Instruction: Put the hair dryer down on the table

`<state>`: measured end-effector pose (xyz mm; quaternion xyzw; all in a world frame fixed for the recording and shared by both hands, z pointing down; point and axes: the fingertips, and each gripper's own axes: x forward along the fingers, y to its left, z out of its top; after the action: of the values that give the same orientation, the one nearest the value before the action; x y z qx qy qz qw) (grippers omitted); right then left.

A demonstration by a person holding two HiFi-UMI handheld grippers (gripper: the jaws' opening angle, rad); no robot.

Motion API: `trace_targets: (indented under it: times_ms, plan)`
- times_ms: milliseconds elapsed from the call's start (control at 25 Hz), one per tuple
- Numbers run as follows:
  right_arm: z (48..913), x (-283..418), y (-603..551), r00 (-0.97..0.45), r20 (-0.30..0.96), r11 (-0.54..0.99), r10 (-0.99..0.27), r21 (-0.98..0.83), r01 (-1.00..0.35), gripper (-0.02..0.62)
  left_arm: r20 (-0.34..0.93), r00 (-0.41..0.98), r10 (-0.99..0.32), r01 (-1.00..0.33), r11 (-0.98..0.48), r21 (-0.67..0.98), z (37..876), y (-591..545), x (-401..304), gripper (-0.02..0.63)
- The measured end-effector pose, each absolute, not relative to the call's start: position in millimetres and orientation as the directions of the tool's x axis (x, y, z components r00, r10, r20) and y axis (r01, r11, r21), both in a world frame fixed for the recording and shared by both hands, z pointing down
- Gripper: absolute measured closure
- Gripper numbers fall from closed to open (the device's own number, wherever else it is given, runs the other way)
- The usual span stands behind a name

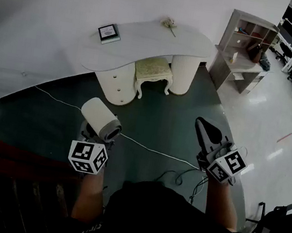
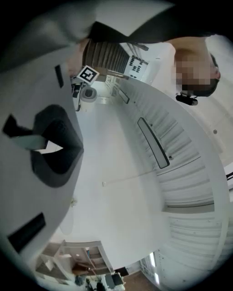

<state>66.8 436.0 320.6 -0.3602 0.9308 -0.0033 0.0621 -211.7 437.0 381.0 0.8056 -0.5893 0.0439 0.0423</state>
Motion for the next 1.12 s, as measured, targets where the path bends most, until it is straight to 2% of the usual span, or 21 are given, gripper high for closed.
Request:
trace_targets:
  times_ms: [1120]
  plan:
    - [332,191,463,-0.724,-0.129,0.731,-0.677,-0.006,-0.682,0.591,0.133,0.33,-0.935,-0.944,-0.33,0.026,383,440,-102,0.399]
